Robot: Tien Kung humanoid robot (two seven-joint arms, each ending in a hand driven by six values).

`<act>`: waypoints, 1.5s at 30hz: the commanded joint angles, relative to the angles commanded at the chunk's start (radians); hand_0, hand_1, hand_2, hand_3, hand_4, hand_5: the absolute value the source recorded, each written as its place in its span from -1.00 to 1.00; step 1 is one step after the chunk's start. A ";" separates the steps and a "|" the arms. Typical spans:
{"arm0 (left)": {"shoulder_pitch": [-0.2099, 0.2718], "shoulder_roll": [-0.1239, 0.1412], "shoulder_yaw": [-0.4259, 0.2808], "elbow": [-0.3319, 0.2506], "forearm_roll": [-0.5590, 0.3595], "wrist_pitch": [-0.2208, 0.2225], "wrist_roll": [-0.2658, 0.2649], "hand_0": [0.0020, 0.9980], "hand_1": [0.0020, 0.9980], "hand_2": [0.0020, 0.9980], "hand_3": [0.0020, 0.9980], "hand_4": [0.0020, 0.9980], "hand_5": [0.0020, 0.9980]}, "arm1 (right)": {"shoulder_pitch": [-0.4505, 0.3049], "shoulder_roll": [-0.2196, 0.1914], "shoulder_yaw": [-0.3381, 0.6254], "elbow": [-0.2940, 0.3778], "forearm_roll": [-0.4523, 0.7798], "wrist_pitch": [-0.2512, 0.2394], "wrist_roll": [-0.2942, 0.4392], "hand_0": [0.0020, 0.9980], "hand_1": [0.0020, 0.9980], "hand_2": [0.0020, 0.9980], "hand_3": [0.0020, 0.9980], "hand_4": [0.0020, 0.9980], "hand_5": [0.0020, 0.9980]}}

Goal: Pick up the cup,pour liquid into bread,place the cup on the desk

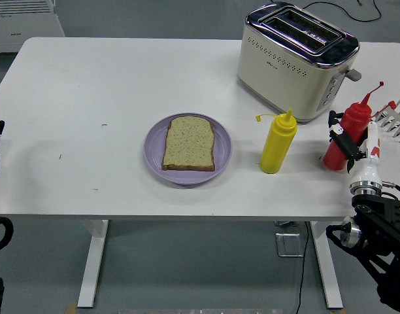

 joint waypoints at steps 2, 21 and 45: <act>0.001 0.000 0.000 0.000 0.000 0.000 0.000 0.57 0.46 0.45 0.33 0.05 0.88 | -0.002 -0.001 -0.005 0.002 0.008 0.010 0.005 -0.52 -0.51 -0.30 -0.16 0.36 -0.45; -0.002 0.000 -0.007 0.000 -0.001 0.001 0.000 0.57 0.46 0.45 0.33 0.05 0.88 | -0.033 -0.022 -0.017 0.015 0.022 0.047 0.060 0.16 0.15 0.07 0.18 0.42 -0.55; -0.006 0.000 -0.010 -0.001 -0.002 0.001 0.000 0.56 0.46 0.45 0.32 0.04 0.88 | -0.127 -0.088 0.008 0.111 -0.176 0.096 0.001 0.88 0.73 0.94 1.00 0.63 -0.55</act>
